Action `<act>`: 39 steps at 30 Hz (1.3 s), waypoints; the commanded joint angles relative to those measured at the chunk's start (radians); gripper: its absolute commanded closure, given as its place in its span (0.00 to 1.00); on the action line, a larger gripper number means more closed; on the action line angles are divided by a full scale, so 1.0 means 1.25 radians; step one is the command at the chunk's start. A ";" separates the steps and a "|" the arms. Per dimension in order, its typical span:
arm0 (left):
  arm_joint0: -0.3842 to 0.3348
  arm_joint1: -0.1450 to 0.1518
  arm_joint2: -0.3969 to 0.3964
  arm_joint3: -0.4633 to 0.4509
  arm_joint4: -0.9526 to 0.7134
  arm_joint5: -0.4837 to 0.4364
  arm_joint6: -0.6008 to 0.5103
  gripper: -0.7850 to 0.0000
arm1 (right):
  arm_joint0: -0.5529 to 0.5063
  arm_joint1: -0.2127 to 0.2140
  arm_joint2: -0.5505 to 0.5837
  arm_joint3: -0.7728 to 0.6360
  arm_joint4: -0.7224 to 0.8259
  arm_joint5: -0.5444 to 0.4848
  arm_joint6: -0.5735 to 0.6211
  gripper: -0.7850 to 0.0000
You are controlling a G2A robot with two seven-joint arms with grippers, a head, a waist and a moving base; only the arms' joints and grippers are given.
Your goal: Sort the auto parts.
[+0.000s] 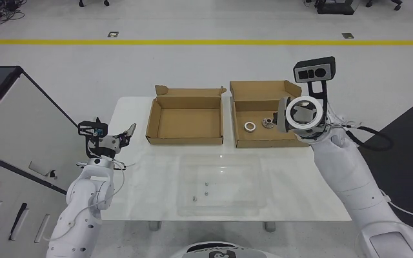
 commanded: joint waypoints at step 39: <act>0.000 0.000 0.000 0.000 0.000 0.000 0.000 0.00 | 0.073 0.073 0.136 0.128 -1.647 0.177 -0.310 1.00</act>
